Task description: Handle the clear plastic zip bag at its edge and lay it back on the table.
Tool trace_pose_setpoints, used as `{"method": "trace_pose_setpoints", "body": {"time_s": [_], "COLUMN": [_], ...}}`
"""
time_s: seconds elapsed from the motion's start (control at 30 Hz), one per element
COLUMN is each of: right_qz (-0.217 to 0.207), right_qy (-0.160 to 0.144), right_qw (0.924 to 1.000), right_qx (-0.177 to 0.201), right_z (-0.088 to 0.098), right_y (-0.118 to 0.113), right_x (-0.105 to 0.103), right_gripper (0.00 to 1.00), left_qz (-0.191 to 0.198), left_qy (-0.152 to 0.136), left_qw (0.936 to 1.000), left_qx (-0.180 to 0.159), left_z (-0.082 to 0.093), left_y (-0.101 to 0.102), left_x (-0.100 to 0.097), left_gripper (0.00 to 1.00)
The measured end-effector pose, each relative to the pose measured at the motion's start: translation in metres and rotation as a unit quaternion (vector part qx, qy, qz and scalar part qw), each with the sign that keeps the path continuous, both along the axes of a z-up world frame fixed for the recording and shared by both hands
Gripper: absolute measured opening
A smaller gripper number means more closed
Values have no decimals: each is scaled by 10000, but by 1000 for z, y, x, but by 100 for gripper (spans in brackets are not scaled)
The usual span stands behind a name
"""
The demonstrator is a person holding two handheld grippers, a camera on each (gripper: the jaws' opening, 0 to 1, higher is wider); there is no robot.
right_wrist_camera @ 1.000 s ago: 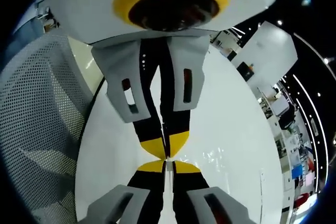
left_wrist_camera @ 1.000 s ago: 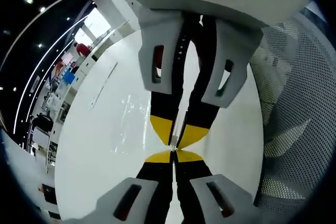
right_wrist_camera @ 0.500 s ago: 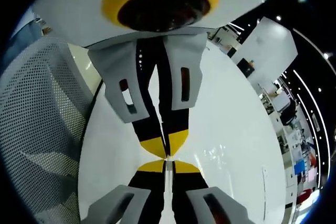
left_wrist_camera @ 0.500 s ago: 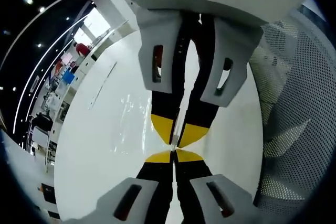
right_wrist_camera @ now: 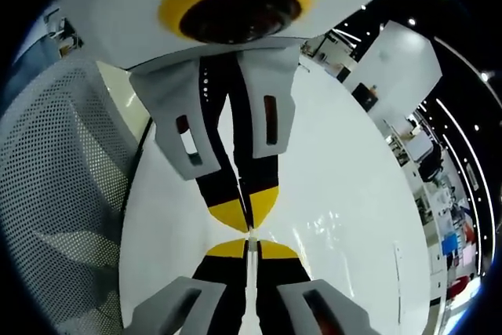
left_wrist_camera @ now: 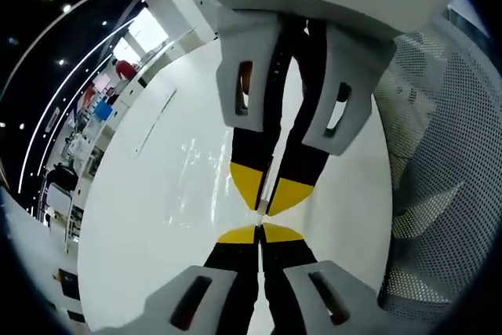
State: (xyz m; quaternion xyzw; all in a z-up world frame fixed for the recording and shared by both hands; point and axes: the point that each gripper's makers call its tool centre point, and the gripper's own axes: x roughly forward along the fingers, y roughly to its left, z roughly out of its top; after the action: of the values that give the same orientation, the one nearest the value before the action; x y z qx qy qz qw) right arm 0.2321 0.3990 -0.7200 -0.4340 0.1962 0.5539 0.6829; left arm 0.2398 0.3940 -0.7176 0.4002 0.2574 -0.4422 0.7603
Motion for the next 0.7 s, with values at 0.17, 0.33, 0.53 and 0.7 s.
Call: {"method": "trace_pose_setpoints", "body": {"time_s": [0.17,0.33,0.53,0.7], "right_qz": [-45,-72,-96,-109], "right_qy": [18,37,57,53], "right_qw": [10000,10000,9999,9999], "right_qx": [21,31,3,-18], "right_z": [1,3,2,0], "right_y": [-1,-3,-6,-9], "right_x": [-1,-2,0,1], "right_gripper": [0,0,0,0], "left_qz": [13,42,77,129], "left_qy": [2,11,25,37], "left_qw": [10000,10000,10000,9999], "left_qx": [-12,-34,-34,-37], "left_z": [-1,-2,-4,-3], "left_y": [1,2,3,5], "left_x": [1,1,3,3], "left_gripper": [0,0,0,0]}}
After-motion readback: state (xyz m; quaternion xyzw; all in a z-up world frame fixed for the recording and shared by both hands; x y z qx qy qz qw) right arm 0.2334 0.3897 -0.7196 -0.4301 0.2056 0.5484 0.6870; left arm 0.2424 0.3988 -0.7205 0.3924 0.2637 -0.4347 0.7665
